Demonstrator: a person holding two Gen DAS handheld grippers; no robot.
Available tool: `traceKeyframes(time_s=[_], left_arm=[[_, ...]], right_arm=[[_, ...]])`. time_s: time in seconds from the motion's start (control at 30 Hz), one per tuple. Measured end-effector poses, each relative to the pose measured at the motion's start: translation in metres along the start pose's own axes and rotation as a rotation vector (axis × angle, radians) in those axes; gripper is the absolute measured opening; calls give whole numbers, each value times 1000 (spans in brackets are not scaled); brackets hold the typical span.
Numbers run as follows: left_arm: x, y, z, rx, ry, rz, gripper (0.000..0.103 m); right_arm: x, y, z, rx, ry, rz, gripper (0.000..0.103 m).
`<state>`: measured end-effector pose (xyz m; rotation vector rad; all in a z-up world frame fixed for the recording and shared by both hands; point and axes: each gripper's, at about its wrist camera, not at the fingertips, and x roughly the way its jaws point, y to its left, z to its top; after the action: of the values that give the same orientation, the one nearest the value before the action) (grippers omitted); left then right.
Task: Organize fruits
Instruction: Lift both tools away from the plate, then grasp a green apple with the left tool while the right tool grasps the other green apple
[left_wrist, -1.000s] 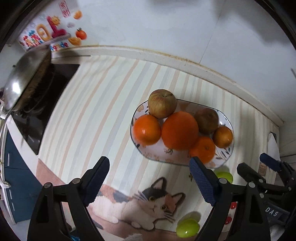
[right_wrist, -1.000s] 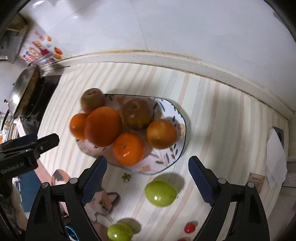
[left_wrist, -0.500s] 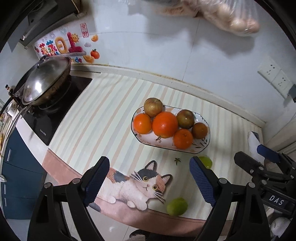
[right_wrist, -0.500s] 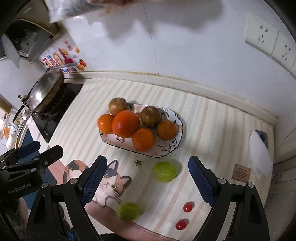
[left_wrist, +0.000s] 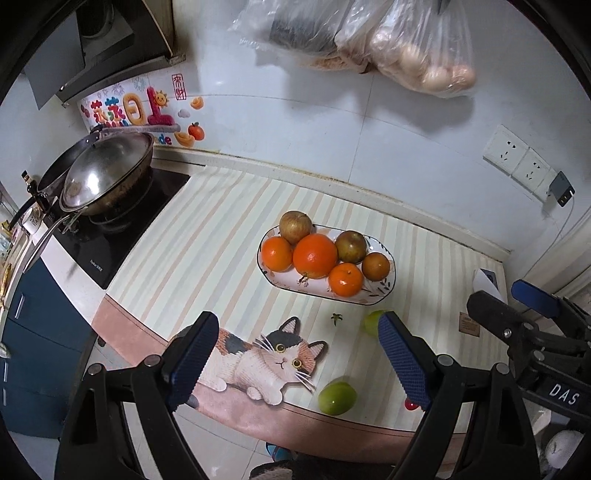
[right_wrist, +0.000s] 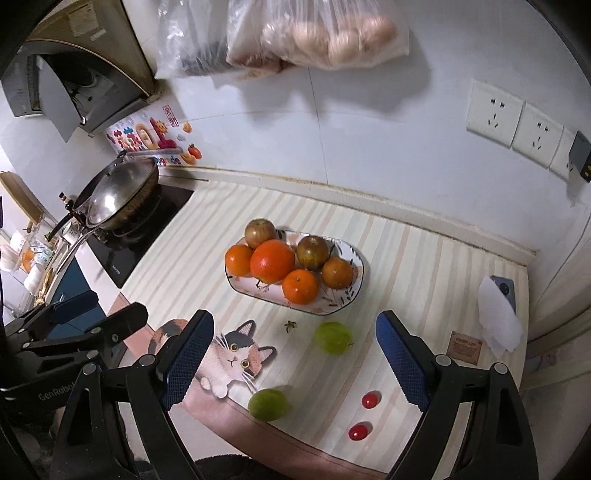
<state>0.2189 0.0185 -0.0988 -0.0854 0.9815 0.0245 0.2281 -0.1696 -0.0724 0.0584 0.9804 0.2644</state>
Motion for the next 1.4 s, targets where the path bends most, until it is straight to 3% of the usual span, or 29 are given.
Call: traceKeyframes(time_s=[0.1, 0.2, 0.37, 0.57, 0.73, 0.8, 0.9, 1.07, 1.23, 1.33, 1.4], left_arm=[[4, 0, -1, -8, 9, -2, 88], [24, 1, -5, -17, 67, -8, 88], [91, -7, -33, -13, 272, -27, 88], [191, -27, -87, 11, 604, -104, 88], [233, -41, -112, 3, 726, -158, 88], [243, -51, -115, 29, 741, -164, 87], [252, -63, -120, 69, 751, -162, 60], [248, -66, -118, 117, 693, -106, 59], [248, -43, -105, 59, 640, -26, 59], [252, -26, -98, 10, 626, 9, 59], [256, -19, -96, -17, 628, 18, 59]], right_arm=[[-5, -1, 1, 11, -4, 11, 92], [5, -9, 1, 43, 19, 22, 92], [52, -37, -8, 99, 113, 10, 92], [125, -72, -33, 185, 274, 25, 92], [172, -94, -54, 252, 382, 48, 92], [189, -99, -60, 263, 409, 49, 92], [209, -106, -63, 283, 435, 53, 92], [246, -109, -58, 295, 466, 60, 92], [282, -106, -53, 278, 490, 48, 91], [301, -99, -53, 253, 514, 61, 85], [311, -92, -55, 223, 524, 67, 74]])
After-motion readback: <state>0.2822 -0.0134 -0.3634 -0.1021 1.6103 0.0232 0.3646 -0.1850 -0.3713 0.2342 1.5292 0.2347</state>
